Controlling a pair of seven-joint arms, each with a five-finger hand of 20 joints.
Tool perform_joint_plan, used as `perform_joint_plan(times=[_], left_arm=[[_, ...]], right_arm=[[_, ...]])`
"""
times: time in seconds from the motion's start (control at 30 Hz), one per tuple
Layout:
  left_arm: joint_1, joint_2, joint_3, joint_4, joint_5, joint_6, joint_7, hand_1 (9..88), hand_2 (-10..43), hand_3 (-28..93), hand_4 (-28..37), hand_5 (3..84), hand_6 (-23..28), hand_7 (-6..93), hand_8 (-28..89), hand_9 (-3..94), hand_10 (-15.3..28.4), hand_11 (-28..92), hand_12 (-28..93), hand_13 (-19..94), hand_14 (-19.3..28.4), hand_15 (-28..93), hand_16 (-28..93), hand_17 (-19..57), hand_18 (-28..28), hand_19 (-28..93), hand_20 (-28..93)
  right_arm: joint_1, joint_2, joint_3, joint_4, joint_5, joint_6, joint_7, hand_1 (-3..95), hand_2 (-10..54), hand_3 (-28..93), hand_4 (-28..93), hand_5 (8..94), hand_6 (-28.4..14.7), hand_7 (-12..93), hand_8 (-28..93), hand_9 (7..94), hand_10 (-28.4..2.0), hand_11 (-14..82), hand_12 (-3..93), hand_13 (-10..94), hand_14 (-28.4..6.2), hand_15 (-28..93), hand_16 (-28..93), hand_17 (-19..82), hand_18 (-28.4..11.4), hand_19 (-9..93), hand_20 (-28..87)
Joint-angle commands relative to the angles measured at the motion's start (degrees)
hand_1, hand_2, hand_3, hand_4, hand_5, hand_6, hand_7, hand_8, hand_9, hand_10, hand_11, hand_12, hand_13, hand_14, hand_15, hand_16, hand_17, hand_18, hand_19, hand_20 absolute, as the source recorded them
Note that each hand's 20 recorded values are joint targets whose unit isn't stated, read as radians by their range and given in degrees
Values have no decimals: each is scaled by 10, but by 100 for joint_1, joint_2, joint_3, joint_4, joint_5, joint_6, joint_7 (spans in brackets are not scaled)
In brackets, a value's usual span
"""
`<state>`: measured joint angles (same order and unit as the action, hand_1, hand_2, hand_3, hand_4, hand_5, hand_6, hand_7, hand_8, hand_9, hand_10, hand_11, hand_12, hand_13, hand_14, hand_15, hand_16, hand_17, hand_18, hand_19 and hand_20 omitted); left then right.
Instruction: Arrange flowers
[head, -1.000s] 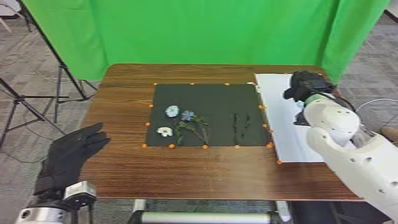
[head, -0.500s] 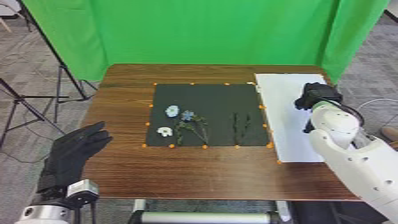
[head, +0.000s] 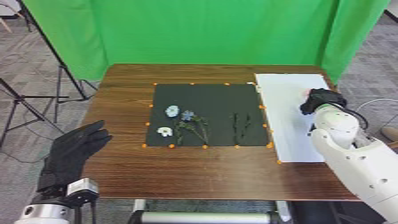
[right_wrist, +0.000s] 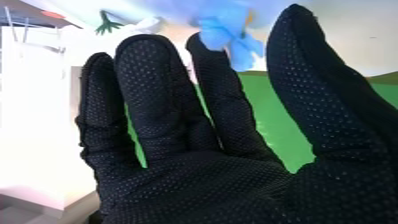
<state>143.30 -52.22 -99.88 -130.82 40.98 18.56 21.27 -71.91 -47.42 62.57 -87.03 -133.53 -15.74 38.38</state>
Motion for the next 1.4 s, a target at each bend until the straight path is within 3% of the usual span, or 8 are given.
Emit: perform_joint_plan(times=[0.03,0.4,0.5,0.7,0.93,1.4], left_arm=[[3,-9,46,36,0,-45,13,277,44,822,-137,479,147,154,-84,410,228,394,114,284,283,609,-118,-96,218,557,157],[-70,-8,30,53,55,-114,-79,277,44,822,-137,478,146,155,-85,410,228,393,115,284,284,609,-119,-96,218,558,157],[-64,-20,24,55,57,-130,-94,276,44,823,-137,477,146,155,-84,410,228,393,114,284,283,610,-118,-97,219,558,158],[-22,-26,20,42,50,-96,-68,277,44,823,-137,478,146,155,-85,410,228,394,114,283,284,610,-119,-96,218,558,157],[41,-56,-2,12,37,-61,-45,276,44,823,-136,478,147,154,-84,410,228,394,114,284,284,610,-119,-96,218,558,157],[172,-74,-82,-52,28,3,-32,277,45,822,-137,478,146,156,-85,411,228,394,114,284,283,611,-119,-96,218,557,157]], right_arm=[[19,-24,-59,42,-157,128,-87,337,-77,860,-277,545,-58,197,-119,543,-171,197,165,576,-109,769,151,250,-220,854,172],[-5,-144,-276,155,-344,283,-45,384,-74,843,-282,631,-9,239,-144,655,-116,229,163,624,-90,738,163,258,-210,842,180],[-16,-140,-299,197,-397,370,-8,420,-86,801,-283,652,-10,255,-59,689,-104,246,167,638,-83,727,175,262,-208,840,184],[-16,-59,-469,262,-603,818,-26,504,-78,729,-282,740,9,298,-22,821,-77,168,290,698,-62,700,197,287,-197,844,180],[-11,38,-560,144,-694,1286,-74,519,-65,722,-283,775,17,299,-7,856,-79,189,292,729,-52,693,203,301,-193,849,178],[771,150,-1490,-832,-559,2171,-1020,515,-72,745,-283,793,15,280,10,866,-80,189,291,742,-50,689,214,306,-194,855,172]])
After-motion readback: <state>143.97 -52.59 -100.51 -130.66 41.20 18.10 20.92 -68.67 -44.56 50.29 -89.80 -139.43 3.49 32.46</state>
